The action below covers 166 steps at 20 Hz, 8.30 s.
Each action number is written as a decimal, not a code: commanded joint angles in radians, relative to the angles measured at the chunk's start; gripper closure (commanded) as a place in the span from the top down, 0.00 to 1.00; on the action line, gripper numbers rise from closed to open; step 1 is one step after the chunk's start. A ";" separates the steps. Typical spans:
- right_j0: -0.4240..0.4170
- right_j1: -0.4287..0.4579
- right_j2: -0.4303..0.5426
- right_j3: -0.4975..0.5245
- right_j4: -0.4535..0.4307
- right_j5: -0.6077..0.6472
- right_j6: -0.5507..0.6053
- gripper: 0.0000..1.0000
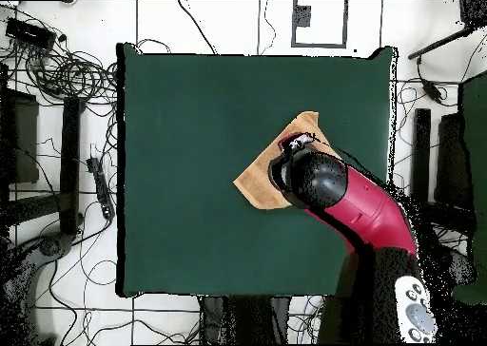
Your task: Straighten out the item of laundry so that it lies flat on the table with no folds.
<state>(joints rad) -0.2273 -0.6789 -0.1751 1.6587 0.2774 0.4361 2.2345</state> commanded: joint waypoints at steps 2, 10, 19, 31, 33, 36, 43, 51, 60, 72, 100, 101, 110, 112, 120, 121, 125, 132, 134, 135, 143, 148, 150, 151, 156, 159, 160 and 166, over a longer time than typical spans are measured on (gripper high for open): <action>0.052 0.111 -0.042 0.011 0.059 -0.036 0.275 1.00; 0.023 0.156 -0.003 0.009 0.077 -0.146 0.252 1.00; 0.056 0.128 -0.061 -0.044 0.075 0.024 0.232 1.00; 0.059 0.116 -0.040 0.039 0.105 -0.041 0.243 1.00; 0.083 0.109 -0.060 0.055 0.117 -0.041 0.273 1.00; 0.106 0.104 -0.080 0.068 0.131 -0.039 0.295 1.00; 0.117 0.113 -0.078 0.092 0.165 -0.078 0.292 1.00; 0.131 0.117 -0.098 0.079 0.176 -0.072 0.278 1.00; 0.121 0.109 -0.096 0.075 0.175 -0.056 0.246 1.00; 0.085 0.123 -0.058 0.070 0.174 -0.084 0.212 1.00; -0.008 0.193 0.050 0.112 0.125 -0.330 0.180 1.00; -0.008 0.193 0.052 0.114 0.126 -0.331 0.182 1.00; 0.018 0.201 0.044 0.142 0.169 -0.349 0.235 1.00; 0.005 0.193 0.070 0.157 0.177 -0.350 0.242 1.00; 0.000 0.184 0.090 0.170 0.181 -0.361 0.240 1.00; 0.001 0.183 0.089 0.171 0.183 -0.360 0.241 1.00; 0.011 0.179 0.082 0.178 0.190 -0.360 0.247 1.00; 0.026 0.182 0.072 0.181 0.193 -0.377 0.253 1.00; 0.032 0.184 0.059 0.182 0.195 -0.376 0.256 1.00; 0.046 0.172 0.039 0.192 0.201 -0.358 0.260 1.00; 0.152 0.076 -0.100 0.288 0.239 -0.180 0.295 1.00; 0.084 0.098 -0.042 0.378 0.211 -0.324 0.256 1.00; 0.071 0.109 -0.045 0.386 0.193 -0.352 0.242 1.00; 0.057 0.112 -0.035 0.389 0.187 -0.357 0.234 1.00; -0.020 0.129 0.013 0.388 0.138 -0.392 0.173 1.00; -0.048 0.124 0.027 0.400 0.126 -0.392 0.161 1.00; -0.072 0.136 0.043 0.403 0.118 -0.410 0.162 1.00; -0.059 0.160 0.064 0.384 0.132 -0.430 0.190 1.00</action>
<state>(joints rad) -0.3209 -0.6100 -0.2730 1.9747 0.4243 0.0510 2.2414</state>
